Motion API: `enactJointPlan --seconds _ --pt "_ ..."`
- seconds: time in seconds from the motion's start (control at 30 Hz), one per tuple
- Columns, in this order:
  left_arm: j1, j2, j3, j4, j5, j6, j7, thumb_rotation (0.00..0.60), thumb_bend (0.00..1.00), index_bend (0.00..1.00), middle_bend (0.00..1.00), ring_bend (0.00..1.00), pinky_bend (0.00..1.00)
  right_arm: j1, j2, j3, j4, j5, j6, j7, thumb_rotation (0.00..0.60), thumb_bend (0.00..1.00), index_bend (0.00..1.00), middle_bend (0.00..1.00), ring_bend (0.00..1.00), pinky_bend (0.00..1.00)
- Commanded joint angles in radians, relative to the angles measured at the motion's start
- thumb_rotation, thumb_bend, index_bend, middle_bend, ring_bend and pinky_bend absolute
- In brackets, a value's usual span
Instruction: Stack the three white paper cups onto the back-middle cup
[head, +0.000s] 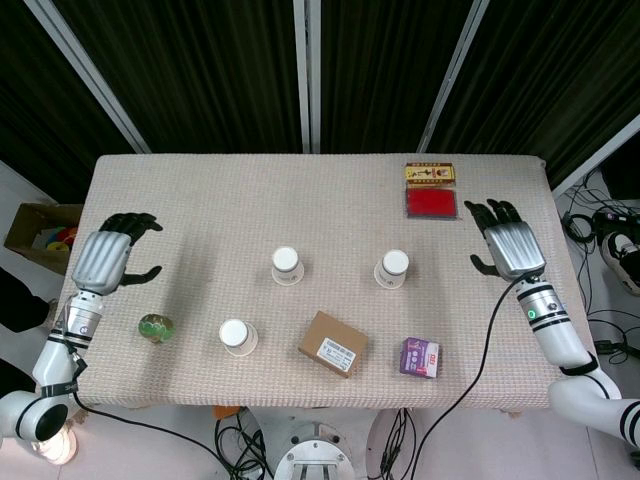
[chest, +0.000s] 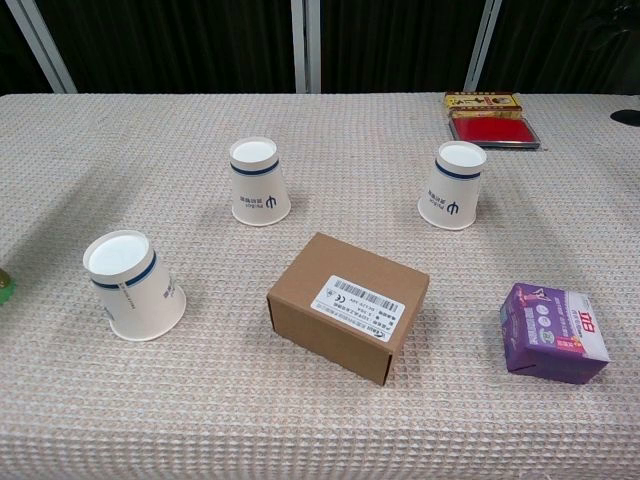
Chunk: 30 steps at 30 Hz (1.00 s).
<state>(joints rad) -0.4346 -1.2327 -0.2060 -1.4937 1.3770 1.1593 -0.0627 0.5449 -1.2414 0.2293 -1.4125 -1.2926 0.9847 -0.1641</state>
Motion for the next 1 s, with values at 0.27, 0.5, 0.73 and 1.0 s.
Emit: enactJointPlan --seconds 0.27,0.5,0.73,1.0 --pt "-0.012 0.005 0.024 0.004 0.016 -0.002 -0.004 0.600 0.19 0.31 0.21 0.18 0.18 -0.006 0.017 -0.009 -0.006 -0.009 0.038 0.039 0.600 0.25 0.05 0.15 0.04 0.12" --pt "-0.015 0.026 0.085 -0.054 0.099 -0.003 0.017 0.600 0.19 0.31 0.22 0.18 0.18 -0.037 0.045 -0.022 -0.032 -0.029 0.080 0.123 0.600 0.25 0.05 0.15 0.04 0.12" --pt "-0.046 0.025 0.155 -0.137 0.219 -0.031 0.089 0.600 0.19 0.31 0.22 0.18 0.18 -0.078 0.067 -0.039 -0.052 -0.083 0.169 0.161 0.600 0.25 0.05 0.15 0.04 0.12" --pt "-0.098 0.006 0.173 -0.202 0.236 -0.103 0.159 0.600 0.19 0.30 0.21 0.18 0.18 -0.126 0.077 -0.053 -0.080 -0.123 0.264 0.199 0.600 0.25 0.05 0.15 0.04 0.12"
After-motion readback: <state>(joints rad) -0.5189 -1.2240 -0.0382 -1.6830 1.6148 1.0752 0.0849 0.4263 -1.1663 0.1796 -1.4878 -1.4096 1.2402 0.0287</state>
